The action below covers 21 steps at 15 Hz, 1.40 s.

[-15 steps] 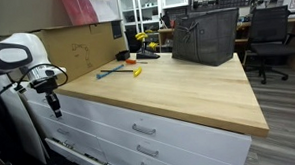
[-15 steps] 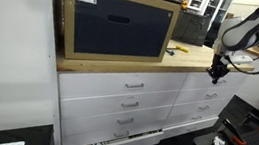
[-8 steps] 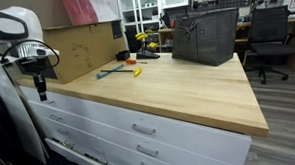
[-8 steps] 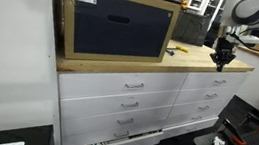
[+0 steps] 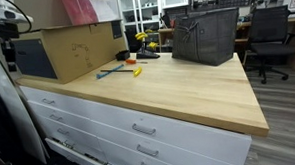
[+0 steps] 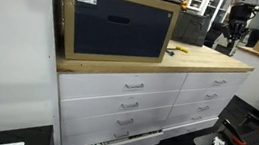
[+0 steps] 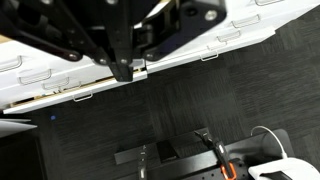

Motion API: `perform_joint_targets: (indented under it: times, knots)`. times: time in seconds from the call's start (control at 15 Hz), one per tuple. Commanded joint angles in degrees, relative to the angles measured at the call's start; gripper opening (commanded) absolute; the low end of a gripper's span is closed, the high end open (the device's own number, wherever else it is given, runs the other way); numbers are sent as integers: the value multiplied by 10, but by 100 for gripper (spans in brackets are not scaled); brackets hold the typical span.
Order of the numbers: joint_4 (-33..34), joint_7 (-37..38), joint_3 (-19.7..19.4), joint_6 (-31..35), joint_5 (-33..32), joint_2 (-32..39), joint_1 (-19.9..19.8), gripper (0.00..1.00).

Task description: Close the two top drawers.

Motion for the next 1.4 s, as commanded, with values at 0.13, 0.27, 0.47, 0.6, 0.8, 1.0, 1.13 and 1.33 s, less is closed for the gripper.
perform_joint_targets:
  times: [0.13,0.27,0.47,0.6,0.8,1.0,1.13,1.33]
  knots:
    - [52,-10,199,-97,71,-15,-178,0]
    - [71,-7,236,-120,86,-19,-205,0]
    - [100,-3,272,-150,97,-22,-228,0]
    - [120,0,288,-168,94,-24,-236,0]
    - [160,-6,296,-211,85,-31,-249,0]
    - [196,-14,299,-251,70,-39,-260,0]
    - [218,-17,299,-278,59,-42,-265,0]
    - [213,-8,302,-268,58,-45,-272,32]
